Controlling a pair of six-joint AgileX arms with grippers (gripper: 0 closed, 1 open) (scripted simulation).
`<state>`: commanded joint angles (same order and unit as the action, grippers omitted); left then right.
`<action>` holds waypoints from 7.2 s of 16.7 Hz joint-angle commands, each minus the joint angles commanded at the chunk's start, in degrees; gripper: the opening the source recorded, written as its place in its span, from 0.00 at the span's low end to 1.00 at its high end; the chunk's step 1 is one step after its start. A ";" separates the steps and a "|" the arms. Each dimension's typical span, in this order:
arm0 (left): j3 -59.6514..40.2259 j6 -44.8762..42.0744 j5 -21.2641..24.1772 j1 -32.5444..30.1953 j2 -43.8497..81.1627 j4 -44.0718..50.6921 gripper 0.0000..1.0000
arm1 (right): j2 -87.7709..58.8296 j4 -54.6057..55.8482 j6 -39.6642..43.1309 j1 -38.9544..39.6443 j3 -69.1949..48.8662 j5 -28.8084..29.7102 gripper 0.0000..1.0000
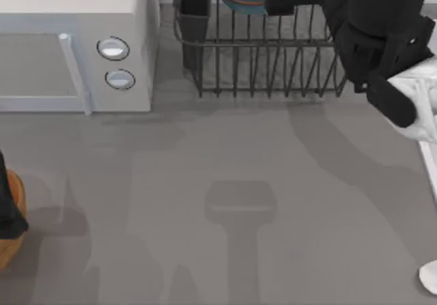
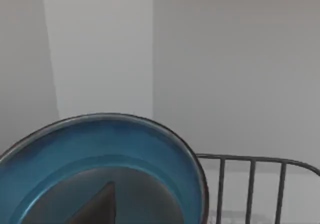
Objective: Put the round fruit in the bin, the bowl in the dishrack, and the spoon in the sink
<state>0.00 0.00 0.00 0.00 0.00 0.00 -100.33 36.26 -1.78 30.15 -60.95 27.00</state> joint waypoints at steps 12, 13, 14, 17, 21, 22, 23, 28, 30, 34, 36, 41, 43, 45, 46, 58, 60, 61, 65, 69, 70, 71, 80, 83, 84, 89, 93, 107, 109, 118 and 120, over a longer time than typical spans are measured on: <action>0.00 0.00 0.00 0.00 0.00 0.00 1.00 | 75.48 -25.83 2.03 -21.91 50.07 -23.86 1.00; 0.00 0.00 0.00 0.00 0.00 0.00 1.00 | 80.62 -27.90 2.15 -23.47 52.83 -24.80 1.00; 0.00 0.00 0.00 0.00 0.00 0.00 1.00 | 85.17 -29.78 2.21 -24.91 55.15 -25.56 1.00; 0.00 0.00 0.00 0.00 0.00 0.00 1.00 | 95.29 -34.12 2.09 -28.34 59.57 -26.83 1.00; 0.00 0.00 0.00 0.00 0.00 0.00 1.00 | 100.33 -36.26 1.78 -30.15 60.96 -27.00 1.00; 0.00 0.00 0.00 0.00 0.00 0.00 1.00 | 100.33 -36.26 1.78 -30.15 60.96 -27.00 1.00; 0.00 0.00 0.00 0.00 0.00 0.00 1.00 | 100.33 -36.26 1.78 -30.15 60.96 -27.00 1.00; 0.00 0.00 0.00 0.00 0.00 0.00 1.00 | 98.63 -37.65 3.49 -30.23 60.05 -26.97 1.00; 0.00 0.00 0.00 0.00 0.00 0.00 1.00 | 95.05 -41.10 7.44 -30.70 57.82 -27.20 1.00; 0.00 0.00 0.00 0.00 0.00 0.00 1.00 | 82.37 -50.55 21.94 -31.79 49.49 -27.96 1.00; 0.00 0.00 0.00 0.00 0.00 0.00 1.00 | 75.74 -54.90 32.50 -32.24 44.71 -28.30 1.00; 0.00 0.00 0.00 0.00 0.00 0.00 1.00 | 60.61 -65.19 57.83 -34.03 35.13 -27.85 1.00; 0.00 0.00 0.00 0.00 0.00 0.00 1.00 | 55.53 -69.61 64.99 -34.76 32.15 -27.77 1.00; 0.00 0.00 0.00 0.00 0.00 0.00 1.00 | 49.07 -74.10 73.26 -35.30 28.68 -28.06 1.00; 0.00 0.00 0.00 0.00 0.00 0.00 1.00 | 45.86 -76.26 78.12 -35.63 26.69 -28.23 1.00; 0.00 0.00 0.00 0.00 0.00 0.00 1.00 | 18.76 -96.54 115.32 -40.29 8.99 -26.72 1.00; 0.00 0.00 0.00 0.00 0.00 0.00 1.00 | 18.76 -96.54 115.32 -40.29 8.99 -26.72 1.00; 0.00 0.00 0.00 0.00 0.00 0.00 1.00 | 18.76 -96.54 115.32 -40.29 8.99 -26.72 1.00; 0.00 0.00 0.00 0.00 0.00 0.00 1.00 | 17.77 -94.27 115.15 -40.08 10.49 -26.75 1.00; 0.00 0.00 0.00 0.00 0.00 0.00 1.00 | 12.92 -83.59 115.05 -40.14 15.89 -26.72 1.00; 0.00 0.00 0.00 0.00 0.00 0.00 1.00 | 11.44 -80.27 115.02 -40.15 17.53 -26.73 1.00; 0.00 0.00 0.00 0.00 0.00 0.00 1.00 | 10.01 -77.18 115.01 -40.15 19.12 -26.73 1.00; 0.00 0.00 0.00 0.00 0.00 0.00 1.00 | 6.25 -69.79 115.02 -40.19 23.23 -26.72 0.92; 0.00 0.00 0.00 0.00 0.00 0.00 1.00 | 6.25 -69.79 115.02 -40.19 23.23 -26.72 0.70; 0.00 0.00 0.00 0.00 0.00 0.00 1.00 | 6.25 -69.79 115.02 -40.19 23.23 -26.72 0.62; 0.00 0.00 0.00 0.00 0.00 0.00 1.00 | 6.25 -69.79 115.02 -40.19 23.23 -26.72 0.25; 0.00 0.00 0.00 0.00 0.00 0.00 1.00 | 6.25 -69.79 115.02 -40.19 23.23 -26.72 0.00; 0.00 0.00 0.00 0.00 0.00 0.00 1.00 | 13.79 -85.24 112.98 -39.83 14.78 -25.00 0.00; 0.00 0.00 0.00 0.00 0.00 0.00 1.00 | 15.90 -92.18 113.03 -39.92 11.30 -24.99 0.00; 0.00 0.00 0.00 0.00 0.00 0.00 1.00 | 20.04 -101.02 112.47 -39.97 5.40 -24.97 0.00; 0.00 0.00 0.00 0.00 0.00 0.00 1.00 | 19.49 -101.29 112.56 -39.98 4.79 -24.96 0.00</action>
<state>0.00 0.00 0.00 0.00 0.00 0.00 -80.84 -65.03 110.77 -9.84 -56.16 2.04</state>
